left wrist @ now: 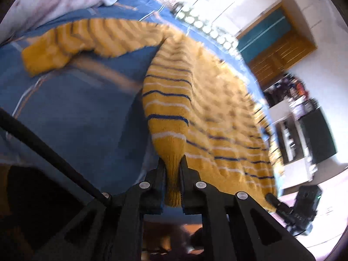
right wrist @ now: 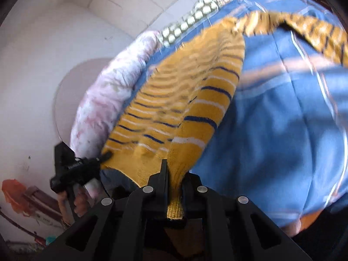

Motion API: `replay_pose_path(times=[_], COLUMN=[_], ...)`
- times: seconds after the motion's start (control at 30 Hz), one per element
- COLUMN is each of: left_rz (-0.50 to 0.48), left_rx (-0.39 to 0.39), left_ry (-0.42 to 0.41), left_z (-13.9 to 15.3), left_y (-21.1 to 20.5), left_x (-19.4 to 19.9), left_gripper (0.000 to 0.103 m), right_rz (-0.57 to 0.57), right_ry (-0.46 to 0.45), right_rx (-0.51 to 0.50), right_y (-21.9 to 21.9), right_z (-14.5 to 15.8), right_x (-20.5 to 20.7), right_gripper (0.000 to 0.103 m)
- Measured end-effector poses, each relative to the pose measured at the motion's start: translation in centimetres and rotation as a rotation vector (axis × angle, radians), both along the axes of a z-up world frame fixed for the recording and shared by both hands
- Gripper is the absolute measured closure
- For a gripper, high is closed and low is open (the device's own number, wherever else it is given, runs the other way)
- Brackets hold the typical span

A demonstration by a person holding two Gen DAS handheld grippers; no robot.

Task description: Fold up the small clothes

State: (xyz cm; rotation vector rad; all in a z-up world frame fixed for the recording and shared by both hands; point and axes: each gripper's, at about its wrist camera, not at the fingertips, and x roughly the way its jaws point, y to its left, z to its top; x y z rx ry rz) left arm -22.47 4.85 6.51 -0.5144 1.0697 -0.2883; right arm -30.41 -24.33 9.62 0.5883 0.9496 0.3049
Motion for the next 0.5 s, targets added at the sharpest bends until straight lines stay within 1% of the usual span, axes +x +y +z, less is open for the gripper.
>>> replay_pose_path(times=[0.03,0.1,0.13,0.2,0.23,0.27,0.3,0.33,0.37,0.4,0.43,0.5], left_rz=[-0.003,0.000,0.010,0.030,0.036,0.042,0.053,0.065,0.076,0.085,0.091,0.099], left_rx=[0.035,0.100,0.130,0.162,0.171,0.181,0.185,0.184,0.183,0.183,0.182,0.165], left_ry=[0.014,0.020,0.010,-0.030,-0.055,-0.071,-0.095,-0.111,-0.129,-0.144,-0.154,-0.172], left_z=[-0.9,-1.9,-2.0,-1.4,-0.9,-0.4,0.2,0.8,1.5,1.9,2.3,3.0], left_y=[0.0,0.1,0.3,1.0,1.5,1.8,2.0,2.3,2.7,2.8,3.0,2.7], left_x=[-0.4,-1.2,-1.6,-2.5,-3.0,-3.4,-3.8,-3.9,-4.2,-4.4,-4.6,-4.7], left_gripper=[0.092,0.092,0.091,0.091,0.085,0.073,0.066,0.056,0.054,0.051,0.047,0.041], right_rz=[-0.001,-0.001,-0.004,-0.025,-0.043,-0.074,-0.105,-0.152,-0.209,-0.273,-0.316,-0.421], right_ry=[0.019,0.056,0.056,0.034,0.014,-0.014,-0.035,-0.062,-0.083,-0.100,-0.109,-0.123], right_rx=[-0.022,-0.046,-0.040,-0.024,-0.022,-0.032,-0.045,-0.059,-0.069,-0.079,-0.088,-0.100], right_y=[0.1,0.0,-0.3,-1.4,-2.2,-3.2,-4.1,-5.4,-6.9,-8.6,-9.7,-12.7], right_z=[-0.7,-1.8,-1.9,-1.3,-0.8,0.0,0.7,1.5,2.2,2.8,3.2,3.7], right_x=[-0.1,-0.5,-0.7,-1.3,-1.7,-2.1,-2.4,-2.9,-3.3,-3.8,-4.1,-4.7], right_gripper=[0.089,0.089,0.089,0.088,0.088,0.087,0.086,0.081,0.075,0.073,0.071,0.071])
